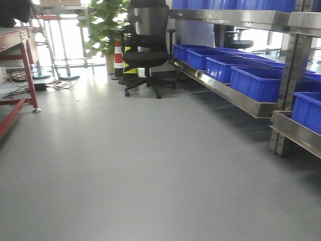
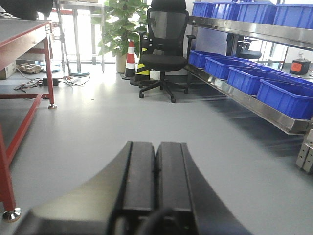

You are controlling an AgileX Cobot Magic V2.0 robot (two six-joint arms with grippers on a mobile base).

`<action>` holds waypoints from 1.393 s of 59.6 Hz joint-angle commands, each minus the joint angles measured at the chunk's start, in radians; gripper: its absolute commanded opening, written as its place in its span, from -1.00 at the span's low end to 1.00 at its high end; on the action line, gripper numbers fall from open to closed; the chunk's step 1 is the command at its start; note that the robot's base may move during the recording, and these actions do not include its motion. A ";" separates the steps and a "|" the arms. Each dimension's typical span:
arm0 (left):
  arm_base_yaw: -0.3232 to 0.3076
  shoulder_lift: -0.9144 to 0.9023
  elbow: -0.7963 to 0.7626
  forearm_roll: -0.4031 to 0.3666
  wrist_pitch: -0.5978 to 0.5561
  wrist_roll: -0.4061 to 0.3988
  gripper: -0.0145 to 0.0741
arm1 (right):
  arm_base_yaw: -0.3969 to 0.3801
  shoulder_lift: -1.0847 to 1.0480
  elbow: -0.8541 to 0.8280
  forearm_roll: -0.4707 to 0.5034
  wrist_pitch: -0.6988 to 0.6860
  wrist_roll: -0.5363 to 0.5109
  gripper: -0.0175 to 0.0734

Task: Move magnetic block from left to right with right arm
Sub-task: 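Drive the base away from the table holding the cube in the right gripper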

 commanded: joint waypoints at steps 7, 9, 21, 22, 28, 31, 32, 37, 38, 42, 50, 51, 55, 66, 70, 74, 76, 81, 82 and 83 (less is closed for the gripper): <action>0.000 -0.015 0.010 0.000 -0.090 -0.004 -0.94 | -0.006 0.016 -0.030 -0.005 -0.094 -0.011 -0.14; 0.000 -0.015 0.010 0.000 -0.090 -0.004 -0.94 | -0.006 0.016 -0.030 -0.005 -0.094 -0.011 -0.14; 0.000 -0.015 0.010 0.000 -0.090 -0.004 -0.94 | -0.006 0.016 -0.030 -0.005 -0.094 -0.011 -0.14; 0.000 -0.015 0.010 0.000 -0.090 -0.004 -0.94 | -0.006 0.016 -0.030 -0.005 -0.094 -0.011 -0.14; 0.000 -0.015 0.010 0.000 -0.090 -0.004 -0.93 | -0.006 0.016 -0.030 -0.005 -0.094 -0.011 -0.14; 0.000 -0.015 0.010 0.000 -0.090 -0.004 -0.94 | -0.006 0.016 -0.030 -0.005 -0.094 -0.011 -0.14; 0.000 -0.015 0.010 0.000 -0.090 -0.004 -0.94 | -0.006 0.016 -0.030 -0.005 -0.094 -0.011 -0.14; 0.000 -0.015 0.010 0.000 -0.090 -0.004 -0.94 | -0.006 0.016 -0.030 -0.005 -0.094 -0.011 -0.14; 0.000 -0.015 0.010 0.000 -0.090 -0.004 -0.94 | -0.006 0.016 -0.030 -0.005 -0.094 -0.011 -0.14; 0.000 -0.015 0.010 0.000 -0.090 -0.004 -0.94 | -0.006 0.016 -0.030 -0.005 -0.094 -0.011 -0.14; 0.000 -0.015 0.010 0.000 -0.090 -0.004 -0.93 | -0.006 0.016 -0.030 -0.005 -0.094 -0.011 -0.14; 0.000 -0.015 0.010 0.000 -0.090 -0.004 -0.94 | -0.006 0.016 -0.030 -0.005 -0.094 -0.011 -0.14; 0.000 -0.015 0.010 0.000 -0.090 -0.004 -0.94 | -0.006 0.016 -0.030 -0.005 -0.094 -0.011 -0.14; 0.000 -0.015 0.010 0.000 -0.090 -0.004 -0.94 | -0.006 0.016 -0.030 -0.005 -0.094 -0.011 -0.14; 0.000 -0.015 0.010 0.000 -0.090 -0.004 -0.93 | -0.006 0.016 -0.030 -0.005 -0.094 -0.011 -0.14; 0.000 -0.015 0.010 0.000 -0.090 -0.004 -0.93 | -0.006 0.016 -0.030 -0.005 -0.094 -0.011 -0.14; 0.000 -0.015 0.010 0.000 -0.090 -0.004 -0.93 | -0.006 0.016 -0.030 -0.005 -0.094 -0.011 -0.14; 0.000 -0.015 0.010 0.000 -0.090 -0.004 -0.94 | -0.006 0.016 -0.030 -0.005 -0.094 -0.011 -0.14; 0.000 -0.015 0.010 0.000 -0.090 -0.004 -0.93 | -0.006 0.016 -0.030 -0.005 -0.094 -0.011 -0.14; 0.000 -0.015 0.010 0.000 -0.090 -0.004 -0.94 | -0.006 0.016 -0.030 -0.005 -0.094 -0.011 -0.14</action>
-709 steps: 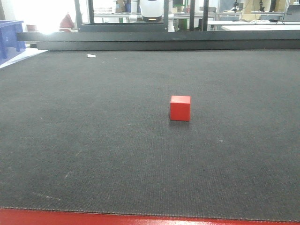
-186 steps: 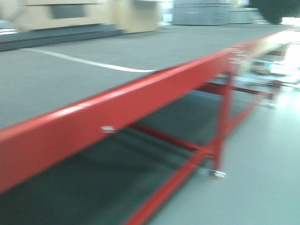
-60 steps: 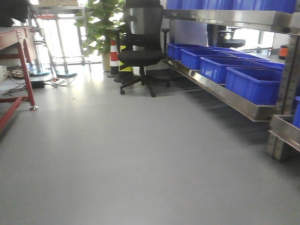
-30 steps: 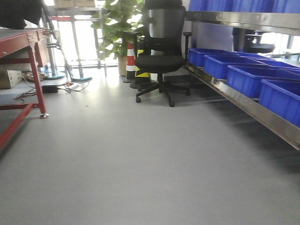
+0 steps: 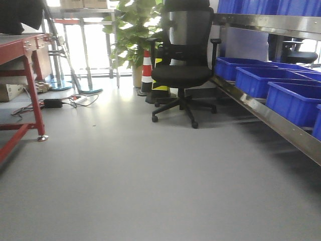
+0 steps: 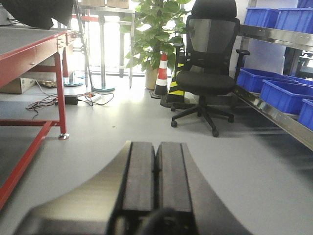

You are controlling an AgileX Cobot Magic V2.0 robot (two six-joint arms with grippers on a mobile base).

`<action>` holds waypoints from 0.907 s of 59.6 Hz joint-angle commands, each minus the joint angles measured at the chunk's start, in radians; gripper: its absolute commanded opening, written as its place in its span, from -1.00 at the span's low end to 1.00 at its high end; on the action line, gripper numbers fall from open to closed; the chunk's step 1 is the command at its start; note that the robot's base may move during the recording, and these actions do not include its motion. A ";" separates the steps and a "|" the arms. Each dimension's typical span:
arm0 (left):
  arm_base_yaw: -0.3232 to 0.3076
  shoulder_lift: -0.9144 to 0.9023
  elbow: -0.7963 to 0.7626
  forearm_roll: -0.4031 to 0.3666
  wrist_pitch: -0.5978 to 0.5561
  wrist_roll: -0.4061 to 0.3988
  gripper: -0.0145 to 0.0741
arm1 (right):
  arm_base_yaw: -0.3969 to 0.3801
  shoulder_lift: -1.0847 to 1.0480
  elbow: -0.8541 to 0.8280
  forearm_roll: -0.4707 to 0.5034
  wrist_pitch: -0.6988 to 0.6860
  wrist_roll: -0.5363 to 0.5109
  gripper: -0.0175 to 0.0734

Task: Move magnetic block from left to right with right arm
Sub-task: 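Drive the base away from the table holding the cube in the right gripper, then drive the base past the chair to the second dark table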

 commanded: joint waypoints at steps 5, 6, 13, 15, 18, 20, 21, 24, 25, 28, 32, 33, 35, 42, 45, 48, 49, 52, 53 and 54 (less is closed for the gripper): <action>0.000 -0.015 0.010 0.000 -0.090 -0.004 -0.93 | -0.006 0.016 -0.030 -0.005 -0.094 -0.011 -0.14; 0.000 -0.015 0.010 0.000 -0.090 -0.004 -0.93 | -0.006 0.016 -0.030 -0.005 -0.094 -0.011 -0.14; 0.000 -0.015 0.010 0.000 -0.090 -0.004 -0.94 | -0.006 0.016 -0.030 -0.005 -0.094 -0.011 -0.14; 0.000 -0.015 0.010 0.000 -0.090 -0.004 -0.94 | -0.006 0.016 -0.030 -0.005 -0.094 -0.011 -0.14; 0.000 -0.015 0.010 0.000 -0.090 -0.004 -0.94 | -0.006 0.016 -0.030 -0.005 -0.094 -0.011 -0.14; 0.000 -0.015 0.010 0.000 -0.090 -0.004 -0.94 | -0.006 0.016 -0.030 -0.005 -0.094 -0.011 -0.14; 0.000 -0.015 0.010 0.000 -0.090 -0.004 -0.94 | -0.006 0.016 -0.030 -0.005 -0.094 -0.011 -0.14; 0.000 -0.015 0.010 0.000 -0.090 -0.004 -0.94 | -0.006 0.016 -0.030 -0.005 -0.094 -0.011 -0.14; 0.000 -0.015 0.010 0.000 -0.090 -0.004 -0.93 | -0.006 0.016 -0.030 -0.005 -0.094 -0.011 -0.14; 0.000 -0.015 0.010 0.000 -0.090 -0.004 -0.94 | -0.006 0.016 -0.030 -0.005 -0.094 -0.011 -0.14; 0.000 -0.015 0.010 0.000 -0.090 -0.004 -0.94 | -0.006 0.016 -0.030 -0.005 -0.094 -0.011 -0.14; 0.000 -0.015 0.010 0.000 -0.090 -0.004 -0.94 | -0.006 0.016 -0.030 -0.005 -0.094 -0.011 -0.14; 0.000 -0.015 0.010 0.000 -0.090 -0.004 -0.93 | -0.006 0.016 -0.030 -0.005 -0.094 -0.011 -0.14; 0.000 -0.015 0.010 0.000 -0.090 -0.004 -0.94 | -0.006 0.016 -0.030 -0.005 -0.094 -0.011 -0.14; 0.000 -0.015 0.010 0.000 -0.090 -0.004 -0.94 | -0.006 0.016 -0.030 -0.005 -0.094 -0.011 -0.14; 0.000 -0.015 0.010 0.000 -0.090 -0.004 -0.94 | -0.006 0.016 -0.030 -0.005 -0.094 -0.011 -0.14; 0.000 -0.015 0.010 0.000 -0.090 -0.004 -0.94 | -0.006 0.016 -0.030 -0.005 -0.094 -0.011 -0.14; 0.002 -0.015 0.010 0.000 -0.090 -0.004 -0.94 | -0.006 0.016 -0.030 -0.005 -0.094 -0.011 -0.14; 0.004 -0.015 0.010 0.000 -0.090 -0.004 -0.93 | -0.006 0.016 -0.030 -0.005 -0.094 -0.011 -0.14; 0.004 -0.013 0.010 0.000 -0.090 -0.004 -0.94 | -0.006 0.016 -0.030 -0.005 -0.094 -0.011 -0.14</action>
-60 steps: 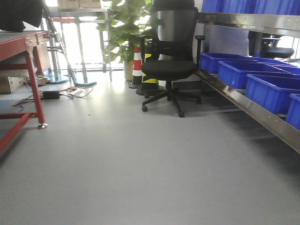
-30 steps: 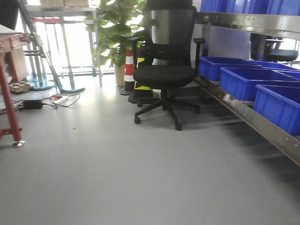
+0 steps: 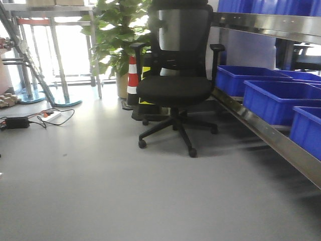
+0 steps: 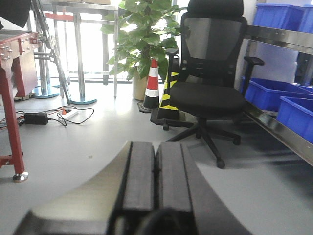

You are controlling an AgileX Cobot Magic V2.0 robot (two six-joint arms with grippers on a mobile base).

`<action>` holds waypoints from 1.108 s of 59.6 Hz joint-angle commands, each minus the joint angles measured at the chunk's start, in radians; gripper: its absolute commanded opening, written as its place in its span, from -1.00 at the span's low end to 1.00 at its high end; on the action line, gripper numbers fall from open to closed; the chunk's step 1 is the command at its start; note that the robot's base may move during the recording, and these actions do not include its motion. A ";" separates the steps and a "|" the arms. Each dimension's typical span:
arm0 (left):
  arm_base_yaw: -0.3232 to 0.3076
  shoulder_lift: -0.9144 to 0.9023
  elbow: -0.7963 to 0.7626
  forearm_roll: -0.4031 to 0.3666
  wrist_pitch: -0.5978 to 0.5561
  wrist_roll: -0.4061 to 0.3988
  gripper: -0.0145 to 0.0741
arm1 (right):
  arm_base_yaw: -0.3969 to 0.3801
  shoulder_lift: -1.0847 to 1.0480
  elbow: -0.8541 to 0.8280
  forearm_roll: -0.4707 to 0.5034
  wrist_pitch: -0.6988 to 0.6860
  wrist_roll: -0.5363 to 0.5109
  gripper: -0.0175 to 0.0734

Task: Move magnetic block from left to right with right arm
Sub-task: 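Drive the base past the chair to the second dark table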

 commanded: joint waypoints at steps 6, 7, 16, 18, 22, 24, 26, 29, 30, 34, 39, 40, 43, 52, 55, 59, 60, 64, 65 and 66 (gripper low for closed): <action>0.002 -0.013 0.010 0.000 -0.090 -0.004 -0.94 | -0.006 0.016 -0.030 -0.005 -0.094 -0.011 -0.14; 0.002 -0.013 0.010 0.000 -0.090 -0.004 -0.94 | -0.006 0.016 -0.030 -0.005 -0.094 -0.011 -0.14; 0.002 -0.013 0.010 0.000 -0.090 -0.004 -0.93 | -0.006 0.016 -0.030 -0.005 -0.094 -0.011 -0.14; 0.002 -0.013 0.010 0.000 -0.090 -0.004 -0.93 | -0.006 0.016 -0.030 -0.005 -0.094 -0.011 -0.14; 0.002 -0.013 0.010 0.000 -0.090 -0.004 -0.93 | -0.006 0.016 -0.030 -0.005 -0.094 -0.011 -0.14; 0.002 -0.013 0.010 0.000 -0.090 -0.004 -0.94 | -0.006 0.016 -0.030 -0.005 -0.094 -0.011 -0.14; 0.002 -0.013 0.010 0.000 -0.090 -0.004 -0.94 | -0.006 0.016 -0.030 -0.005 -0.094 -0.011 -0.14; 0.002 -0.013 0.010 0.000 -0.090 -0.004 -0.94 | -0.006 0.016 -0.030 -0.005 -0.094 -0.011 -0.14; 0.002 -0.013 0.010 0.000 -0.090 -0.004 -0.94 | -0.006 0.016 -0.030 -0.005 -0.094 -0.011 -0.14; 0.002 -0.013 0.010 0.000 -0.090 -0.004 -0.93 | -0.006 0.016 -0.030 -0.005 -0.094 -0.011 -0.14; 0.002 -0.013 0.010 0.000 -0.090 -0.004 -0.94 | -0.006 0.016 -0.030 -0.005 -0.094 -0.011 -0.14; 0.002 -0.013 0.010 0.000 -0.090 -0.004 -0.93 | -0.006 0.016 -0.030 -0.005 -0.094 -0.011 -0.14; 0.002 -0.013 0.010 0.000 -0.090 -0.004 -0.94 | -0.006 0.016 -0.030 -0.005 -0.094 -0.011 -0.14; 0.002 -0.013 0.010 0.000 -0.090 -0.004 -0.93 | -0.006 0.016 -0.030 -0.005 -0.094 -0.011 -0.14; 0.002 -0.013 0.010 0.000 -0.090 -0.004 -0.94 | -0.006 0.016 -0.030 -0.005 -0.094 -0.011 -0.14; 0.002 -0.013 0.010 0.000 -0.090 -0.004 -0.94 | -0.006 0.016 -0.030 -0.005 -0.095 -0.011 -0.14; 0.002 -0.013 0.010 0.000 -0.090 -0.004 -0.94 | -0.006 0.016 -0.030 -0.005 -0.094 -0.011 -0.14; 0.002 -0.013 0.010 0.000 -0.090 -0.004 -0.93 | -0.006 0.016 -0.030 -0.005 -0.094 -0.011 -0.14; 0.002 -0.013 0.010 0.000 -0.090 -0.004 -0.94 | -0.006 0.016 -0.030 -0.005 -0.094 -0.011 -0.14; 0.002 -0.013 0.010 0.000 -0.090 -0.004 -0.94 | -0.006 0.016 -0.030 -0.005 -0.094 -0.011 -0.14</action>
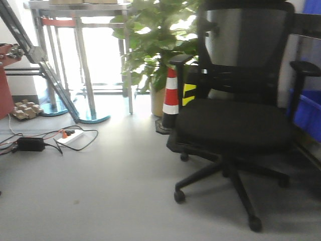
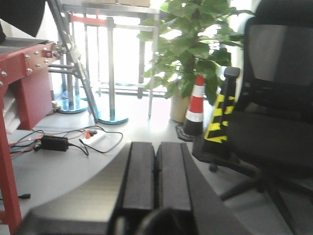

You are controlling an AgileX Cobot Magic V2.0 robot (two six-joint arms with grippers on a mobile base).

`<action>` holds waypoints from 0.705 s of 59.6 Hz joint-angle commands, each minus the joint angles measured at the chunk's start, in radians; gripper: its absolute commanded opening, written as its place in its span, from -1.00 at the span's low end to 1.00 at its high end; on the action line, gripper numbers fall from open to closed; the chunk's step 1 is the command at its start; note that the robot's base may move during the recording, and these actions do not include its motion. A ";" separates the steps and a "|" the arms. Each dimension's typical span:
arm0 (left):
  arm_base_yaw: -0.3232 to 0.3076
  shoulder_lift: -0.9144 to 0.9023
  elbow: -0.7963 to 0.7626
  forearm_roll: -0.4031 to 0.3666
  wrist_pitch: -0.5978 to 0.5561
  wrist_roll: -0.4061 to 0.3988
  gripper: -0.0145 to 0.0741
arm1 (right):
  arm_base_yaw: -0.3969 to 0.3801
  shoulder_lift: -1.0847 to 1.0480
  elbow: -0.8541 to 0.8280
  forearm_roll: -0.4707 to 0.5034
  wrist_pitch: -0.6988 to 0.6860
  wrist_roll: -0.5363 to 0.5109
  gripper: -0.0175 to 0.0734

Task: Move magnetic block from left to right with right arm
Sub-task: 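Drive the base past the chair to the second dark table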

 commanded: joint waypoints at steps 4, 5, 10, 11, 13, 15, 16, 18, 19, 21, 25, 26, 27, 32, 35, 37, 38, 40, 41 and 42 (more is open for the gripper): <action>0.002 -0.013 0.010 0.000 -0.090 -0.004 -0.93 | -0.006 0.016 -0.030 -0.005 -0.094 -0.011 -0.14; 0.002 -0.013 0.010 0.000 -0.090 -0.004 -0.93 | -0.006 0.016 -0.030 -0.005 -0.094 -0.011 -0.14; 0.002 -0.013 0.010 0.000 -0.090 -0.004 -0.94 | -0.006 0.016 -0.030 -0.005 -0.094 -0.011 -0.14; 0.002 -0.013 0.010 0.000 -0.090 -0.004 -0.94 | -0.006 0.016 -0.030 -0.005 -0.094 -0.011 -0.14; 0.002 -0.013 0.010 0.000 -0.090 -0.004 -0.94 | -0.006 0.016 -0.030 -0.005 -0.094 -0.011 -0.14; 0.002 -0.013 0.010 0.000 -0.090 -0.004 -0.94 | -0.006 0.016 -0.030 -0.005 -0.094 -0.011 -0.14; 0.002 -0.013 0.010 0.000 -0.090 -0.004 -0.93 | -0.006 0.016 -0.030 -0.005 -0.094 -0.011 -0.14; 0.002 -0.013 0.010 0.000 -0.090 -0.004 -0.94 | -0.006 0.016 -0.030 -0.005 -0.094 -0.011 -0.14; 0.002 -0.013 0.010 0.000 -0.090 -0.004 -0.94 | -0.006 0.016 -0.030 -0.005 -0.094 -0.011 -0.14; 0.002 -0.013 0.010 0.000 -0.090 -0.004 -0.94 | -0.006 0.016 -0.030 -0.005 -0.094 -0.011 -0.14; 0.002 -0.013 0.010 0.000 -0.090 -0.004 -0.94 | -0.006 0.016 -0.030 -0.005 -0.094 -0.011 -0.14; 0.002 -0.013 0.010 0.000 -0.090 -0.004 -0.93 | -0.006 0.016 -0.030 -0.005 -0.094 -0.011 -0.14; 0.002 -0.013 0.010 0.000 -0.090 -0.004 -0.93 | -0.006 0.016 -0.030 -0.005 -0.094 -0.011 -0.14; 0.002 -0.013 0.010 0.000 -0.090 -0.004 -0.94 | -0.006 0.016 -0.030 -0.005 -0.094 -0.011 -0.14; 0.002 -0.013 0.010 0.000 -0.090 -0.004 -0.94 | -0.006 0.016 -0.030 -0.005 -0.094 -0.011 -0.14; 0.002 -0.013 0.010 0.000 -0.090 -0.004 -0.94 | -0.006 0.016 -0.030 -0.005 -0.094 -0.011 -0.14; 0.002 -0.013 0.010 0.000 -0.090 -0.004 -0.94 | -0.006 0.016 -0.030 -0.005 -0.094 -0.011 -0.14; 0.002 -0.013 0.010 0.000 -0.090 -0.004 -0.94 | -0.006 0.016 -0.030 -0.005 -0.094 -0.011 -0.14; 0.002 -0.013 0.010 0.000 -0.090 -0.004 -0.94 | -0.006 0.016 -0.030 -0.005 -0.094 -0.011 -0.14; 0.002 -0.013 0.010 0.000 -0.090 -0.004 -0.94 | -0.006 0.016 -0.030 -0.005 -0.094 -0.011 -0.14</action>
